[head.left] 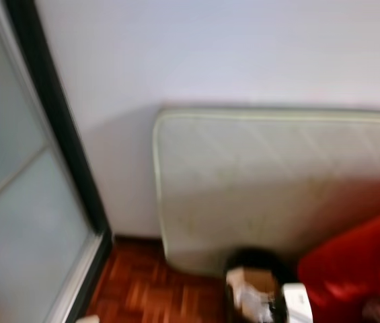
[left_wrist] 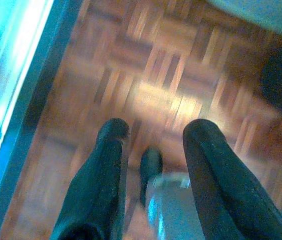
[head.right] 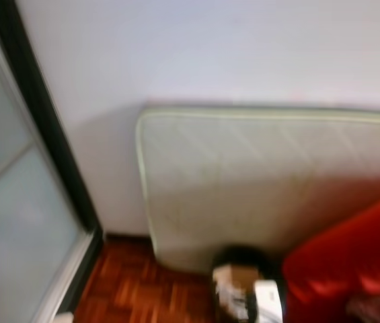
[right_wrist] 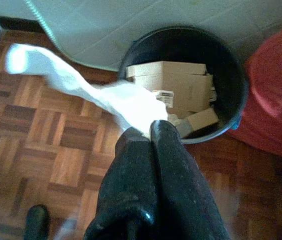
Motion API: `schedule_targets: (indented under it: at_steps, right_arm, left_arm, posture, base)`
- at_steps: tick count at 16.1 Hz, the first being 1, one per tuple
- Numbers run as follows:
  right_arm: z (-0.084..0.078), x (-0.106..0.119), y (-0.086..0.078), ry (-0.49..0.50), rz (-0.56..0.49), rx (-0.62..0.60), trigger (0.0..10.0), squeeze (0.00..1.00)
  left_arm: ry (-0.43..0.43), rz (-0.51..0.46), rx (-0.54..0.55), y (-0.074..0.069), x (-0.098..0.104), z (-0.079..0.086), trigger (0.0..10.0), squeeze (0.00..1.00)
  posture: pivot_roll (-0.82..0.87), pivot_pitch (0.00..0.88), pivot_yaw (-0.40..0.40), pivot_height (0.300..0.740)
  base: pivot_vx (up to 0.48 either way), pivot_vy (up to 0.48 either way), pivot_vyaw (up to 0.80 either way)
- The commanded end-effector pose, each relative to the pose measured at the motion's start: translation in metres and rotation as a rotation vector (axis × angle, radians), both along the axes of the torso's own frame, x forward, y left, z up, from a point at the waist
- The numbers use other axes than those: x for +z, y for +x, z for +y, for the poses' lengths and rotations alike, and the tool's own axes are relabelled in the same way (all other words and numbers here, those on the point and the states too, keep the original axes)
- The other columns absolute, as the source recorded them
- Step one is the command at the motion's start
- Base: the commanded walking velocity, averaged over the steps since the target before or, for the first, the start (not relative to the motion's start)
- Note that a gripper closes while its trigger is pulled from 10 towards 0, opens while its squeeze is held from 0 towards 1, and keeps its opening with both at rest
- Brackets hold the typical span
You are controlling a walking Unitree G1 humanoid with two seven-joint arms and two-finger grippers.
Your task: Clean up the room
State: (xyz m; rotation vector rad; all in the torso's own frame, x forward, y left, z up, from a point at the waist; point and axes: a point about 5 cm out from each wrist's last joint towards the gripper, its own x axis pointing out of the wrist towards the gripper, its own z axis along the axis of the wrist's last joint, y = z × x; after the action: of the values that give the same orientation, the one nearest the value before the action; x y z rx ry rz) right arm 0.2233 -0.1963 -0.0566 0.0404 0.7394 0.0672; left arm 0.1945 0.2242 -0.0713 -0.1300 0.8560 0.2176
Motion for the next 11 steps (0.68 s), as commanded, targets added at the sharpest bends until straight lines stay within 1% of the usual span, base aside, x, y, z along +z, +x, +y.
schedule_targets:
  at_steps: [1, 11]
  right_arm:
    - [-0.0091, -0.0031, -0.0071, -0.016, 0.022, -0.023, 10.0, 0.00]
    - [-0.0097, -0.0030, -0.0069, -0.018, 0.024, -0.035, 10.0, 0.00]
  left_arm:
    - [-0.012, 0.014, -0.009, -0.0039, -0.0034, -0.0060, 10.0, 0.00]
    - [-0.014, 0.009, -0.008, -0.0031, -0.0029, -0.0059, 10.0, 0.00]
  posture:
    - [-0.04, 0.000, -0.019, 0.740]
    - [-0.04, 0.000, -0.020, 0.740]
  base:
    - [0.270, 0.000, 0.00]
    - [0.272, 0.000, 0.00]
